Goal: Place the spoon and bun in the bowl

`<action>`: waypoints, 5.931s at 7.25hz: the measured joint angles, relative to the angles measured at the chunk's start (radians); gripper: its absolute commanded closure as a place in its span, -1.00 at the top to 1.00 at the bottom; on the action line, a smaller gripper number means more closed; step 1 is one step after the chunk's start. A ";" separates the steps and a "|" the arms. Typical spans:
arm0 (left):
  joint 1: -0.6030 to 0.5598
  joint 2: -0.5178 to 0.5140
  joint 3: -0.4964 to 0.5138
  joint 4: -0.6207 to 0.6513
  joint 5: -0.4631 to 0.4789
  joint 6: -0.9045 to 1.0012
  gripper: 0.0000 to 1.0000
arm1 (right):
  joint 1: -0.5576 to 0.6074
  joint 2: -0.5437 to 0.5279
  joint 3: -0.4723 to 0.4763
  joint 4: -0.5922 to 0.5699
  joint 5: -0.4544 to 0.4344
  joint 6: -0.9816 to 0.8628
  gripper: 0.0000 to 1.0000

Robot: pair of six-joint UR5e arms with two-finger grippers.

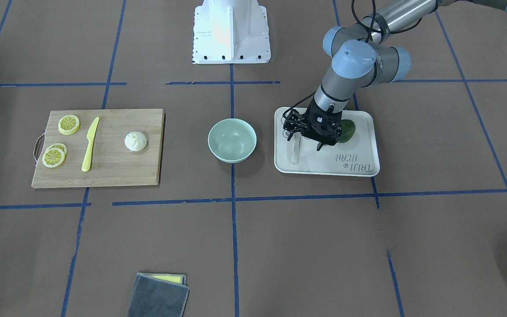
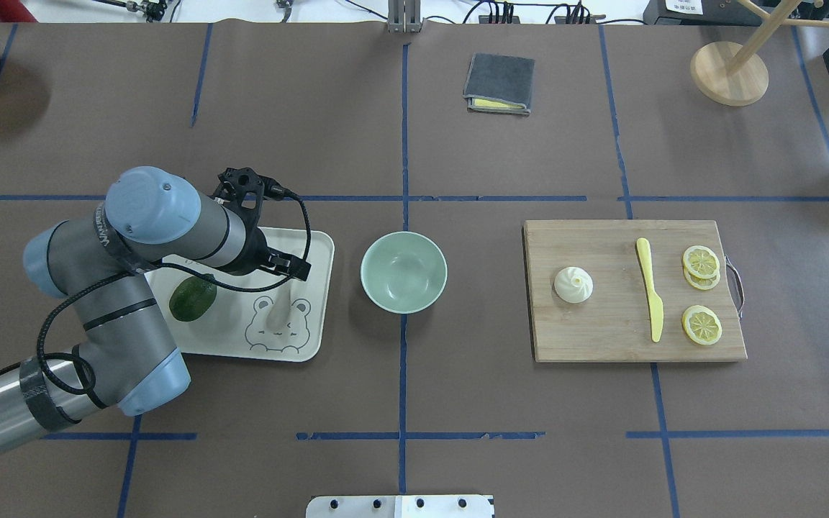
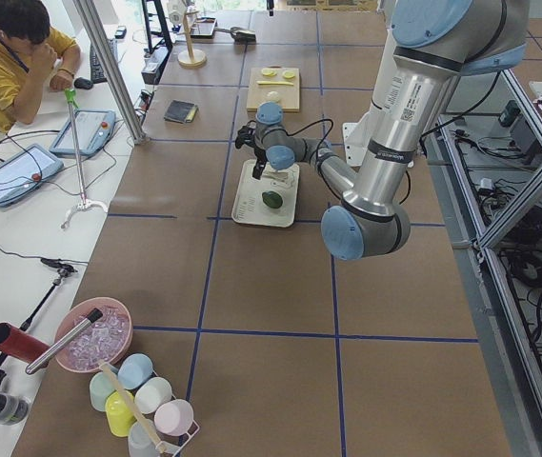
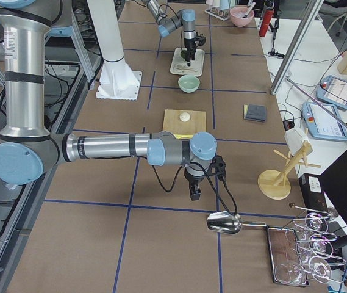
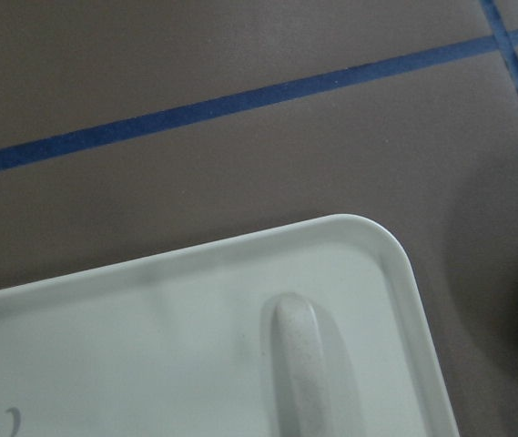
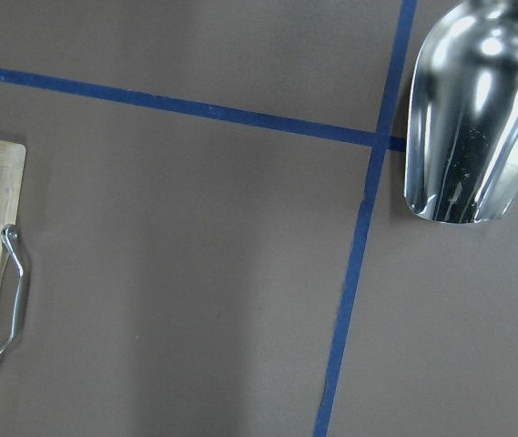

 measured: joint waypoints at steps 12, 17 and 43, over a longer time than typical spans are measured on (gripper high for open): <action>0.032 -0.065 0.041 0.096 0.057 0.030 -1.00 | -0.011 0.009 -0.009 -0.001 0.002 0.003 1.00; 0.035 -0.181 -0.047 0.241 0.058 0.016 -1.00 | -0.011 0.009 -0.011 -0.001 0.003 0.003 1.00; -0.240 0.094 -0.288 0.190 -0.032 0.361 0.79 | -0.853 0.350 0.122 0.182 -0.463 1.126 0.85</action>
